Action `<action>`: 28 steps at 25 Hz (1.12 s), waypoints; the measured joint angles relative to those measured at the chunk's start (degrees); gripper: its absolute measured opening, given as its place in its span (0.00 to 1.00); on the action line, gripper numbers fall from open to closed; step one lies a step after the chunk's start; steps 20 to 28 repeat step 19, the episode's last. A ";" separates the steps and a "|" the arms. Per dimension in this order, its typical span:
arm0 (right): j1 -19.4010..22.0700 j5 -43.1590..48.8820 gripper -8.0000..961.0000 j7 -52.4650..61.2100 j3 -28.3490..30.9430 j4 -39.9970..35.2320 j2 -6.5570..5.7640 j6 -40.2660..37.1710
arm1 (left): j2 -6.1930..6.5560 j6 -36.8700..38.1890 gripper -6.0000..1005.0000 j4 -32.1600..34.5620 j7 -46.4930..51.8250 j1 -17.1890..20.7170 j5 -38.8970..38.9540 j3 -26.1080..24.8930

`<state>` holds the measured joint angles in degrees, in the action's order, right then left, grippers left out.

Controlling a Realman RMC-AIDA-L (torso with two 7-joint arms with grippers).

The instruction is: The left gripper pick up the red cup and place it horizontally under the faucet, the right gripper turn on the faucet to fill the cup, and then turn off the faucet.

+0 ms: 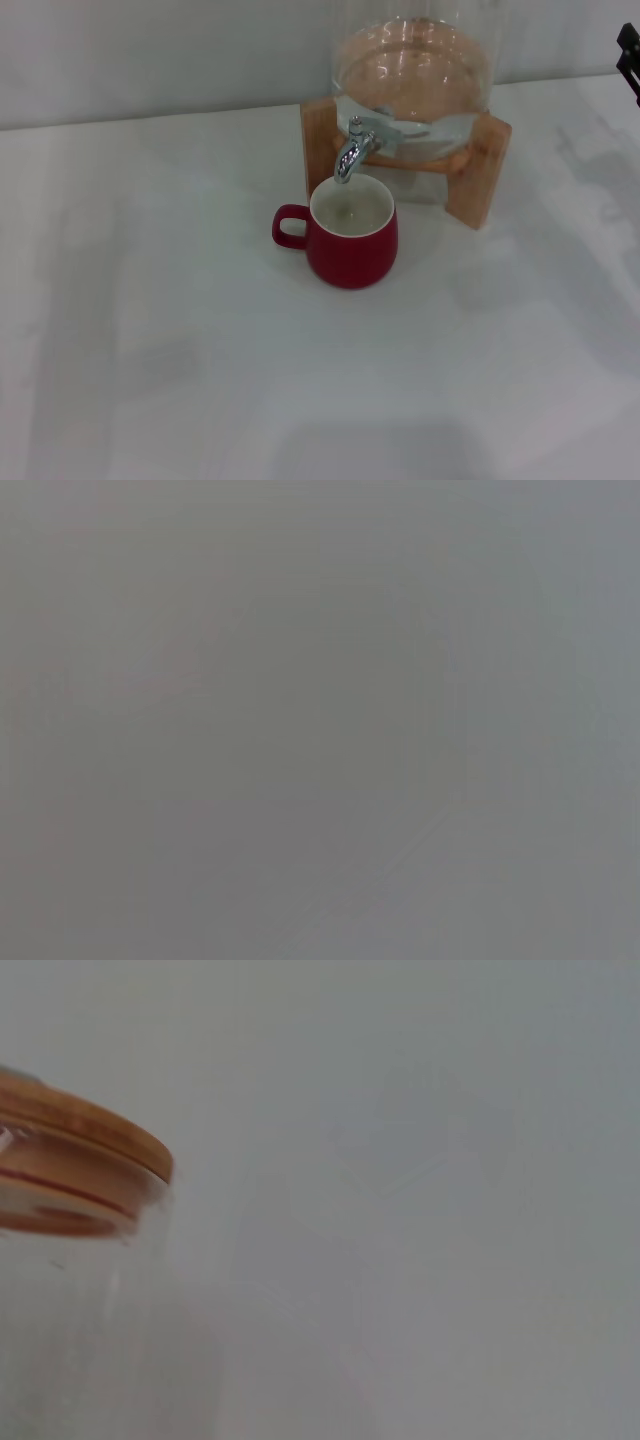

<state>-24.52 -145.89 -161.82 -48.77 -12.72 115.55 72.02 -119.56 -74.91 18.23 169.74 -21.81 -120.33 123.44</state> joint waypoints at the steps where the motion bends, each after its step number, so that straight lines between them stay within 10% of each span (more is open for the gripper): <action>1: -0.33 -0.22 0.66 -0.67 0.29 0.01 0.10 -0.62 | -0.03 0.19 0.86 0.00 0.19 0.01 -0.01 0.41; 28: -1.84 -2.21 0.66 -3.68 2.00 1.62 0.07 -3.02 | 0.00 0.47 0.86 0.04 0.77 -1.37 -0.22 1.78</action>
